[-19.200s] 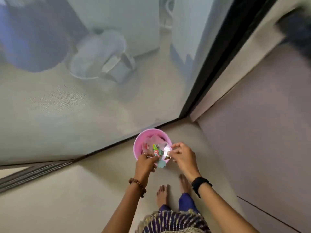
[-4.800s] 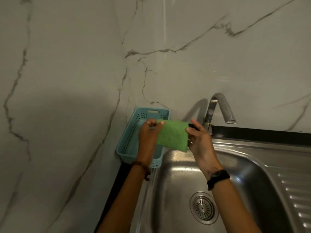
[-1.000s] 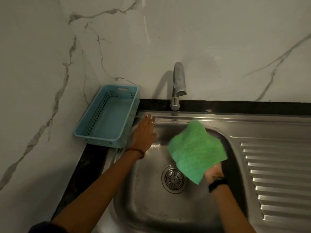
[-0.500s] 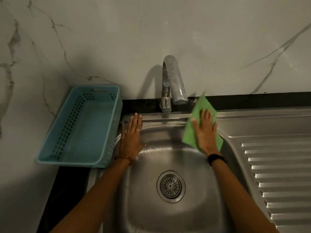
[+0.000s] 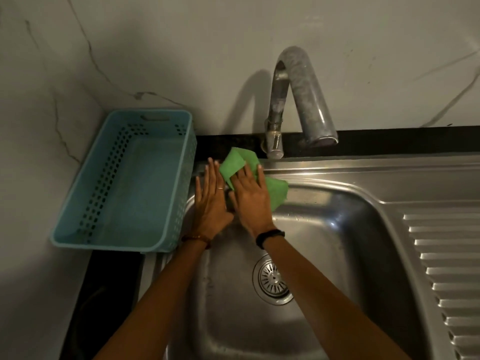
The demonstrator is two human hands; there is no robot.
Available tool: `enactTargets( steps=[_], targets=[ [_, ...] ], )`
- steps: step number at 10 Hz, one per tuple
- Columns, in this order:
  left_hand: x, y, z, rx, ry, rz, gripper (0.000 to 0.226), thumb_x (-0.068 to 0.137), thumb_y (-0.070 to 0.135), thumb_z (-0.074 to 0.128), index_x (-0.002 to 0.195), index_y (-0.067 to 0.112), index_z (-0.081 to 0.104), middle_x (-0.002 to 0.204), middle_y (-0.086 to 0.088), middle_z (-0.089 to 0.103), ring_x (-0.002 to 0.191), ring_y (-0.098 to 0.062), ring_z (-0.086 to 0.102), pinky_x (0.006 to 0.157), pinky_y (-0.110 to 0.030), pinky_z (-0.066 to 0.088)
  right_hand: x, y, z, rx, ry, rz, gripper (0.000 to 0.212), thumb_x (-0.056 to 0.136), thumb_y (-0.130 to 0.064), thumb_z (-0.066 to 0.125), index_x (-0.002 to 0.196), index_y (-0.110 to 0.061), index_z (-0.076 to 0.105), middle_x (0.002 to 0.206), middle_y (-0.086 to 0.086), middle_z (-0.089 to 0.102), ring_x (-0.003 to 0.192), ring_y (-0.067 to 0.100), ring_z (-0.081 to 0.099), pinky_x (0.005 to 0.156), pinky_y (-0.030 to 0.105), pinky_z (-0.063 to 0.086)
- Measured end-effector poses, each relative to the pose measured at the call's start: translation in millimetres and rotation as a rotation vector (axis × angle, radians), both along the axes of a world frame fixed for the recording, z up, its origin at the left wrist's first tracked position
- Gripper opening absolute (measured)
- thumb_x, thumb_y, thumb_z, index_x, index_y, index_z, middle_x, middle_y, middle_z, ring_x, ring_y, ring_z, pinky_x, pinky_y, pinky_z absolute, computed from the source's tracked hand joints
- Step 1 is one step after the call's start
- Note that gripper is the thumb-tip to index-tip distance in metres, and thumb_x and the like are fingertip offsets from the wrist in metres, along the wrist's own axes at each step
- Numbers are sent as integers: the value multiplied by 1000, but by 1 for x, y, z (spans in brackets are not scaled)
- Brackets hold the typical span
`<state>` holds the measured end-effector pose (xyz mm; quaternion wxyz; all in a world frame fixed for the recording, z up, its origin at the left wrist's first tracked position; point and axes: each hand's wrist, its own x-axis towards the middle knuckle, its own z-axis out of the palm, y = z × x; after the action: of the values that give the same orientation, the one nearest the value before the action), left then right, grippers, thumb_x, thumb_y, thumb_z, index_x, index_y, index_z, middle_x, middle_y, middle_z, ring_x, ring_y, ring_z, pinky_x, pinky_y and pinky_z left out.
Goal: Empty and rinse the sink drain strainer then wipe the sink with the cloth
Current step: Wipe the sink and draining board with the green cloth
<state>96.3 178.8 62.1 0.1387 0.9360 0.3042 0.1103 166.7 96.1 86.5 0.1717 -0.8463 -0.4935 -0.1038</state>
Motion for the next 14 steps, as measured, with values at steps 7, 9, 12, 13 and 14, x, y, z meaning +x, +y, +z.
enactTargets(
  steps=[7, 9, 12, 13, 14],
  targets=[
    [-3, -1, 7, 6, 144, -55, 105, 68, 23, 65, 145, 12, -7, 148, -5, -19, 139, -18, -18, 112, -39, -18, -14, -10, 11, 63, 257, -23, 43, 77, 5, 64, 119, 4, 57, 123, 23, 58, 116, 38, 55, 99, 44, 48],
    [-5, -2, 9, 20, 130, -74, 113, 63, 17, 64, 140, 14, -18, 148, -5, -22, 138, -18, -21, 113, -41, -13, 67, -113, 21, -21, 155, -274, 39, 85, 7, 46, 121, -5, 56, 126, 21, 54, 113, 40, 52, 92, 50, 45],
    [-6, 0, 9, 11, 149, -98, 117, 65, 29, 69, 141, 13, -18, 148, -4, -24, 136, -18, -24, 114, -42, -12, 36, -78, 17, 83, 356, -365, 36, 86, 7, 45, 120, 0, 55, 126, 23, 50, 112, 40, 50, 93, 45, 45],
    [-6, 1, 13, -8, 197, -101, 115, 67, 29, 69, 144, 10, -14, 154, -9, -18, 137, -17, -24, 112, -42, -15, 9, -43, 23, 87, 425, -226, 37, 87, 4, 51, 124, -2, 54, 135, 16, 49, 117, 31, 52, 102, 35, 44],
    [-6, 0, 22, -37, 244, -99, 109, 72, 24, 66, 144, 10, -14, 155, -12, -17, 142, -22, -19, 110, -45, -17, 19, -54, 41, 255, 782, -180, 29, 91, 4, 45, 117, 4, 57, 120, 20, 59, 102, 25, 57, 85, 18, 43]
  ],
)
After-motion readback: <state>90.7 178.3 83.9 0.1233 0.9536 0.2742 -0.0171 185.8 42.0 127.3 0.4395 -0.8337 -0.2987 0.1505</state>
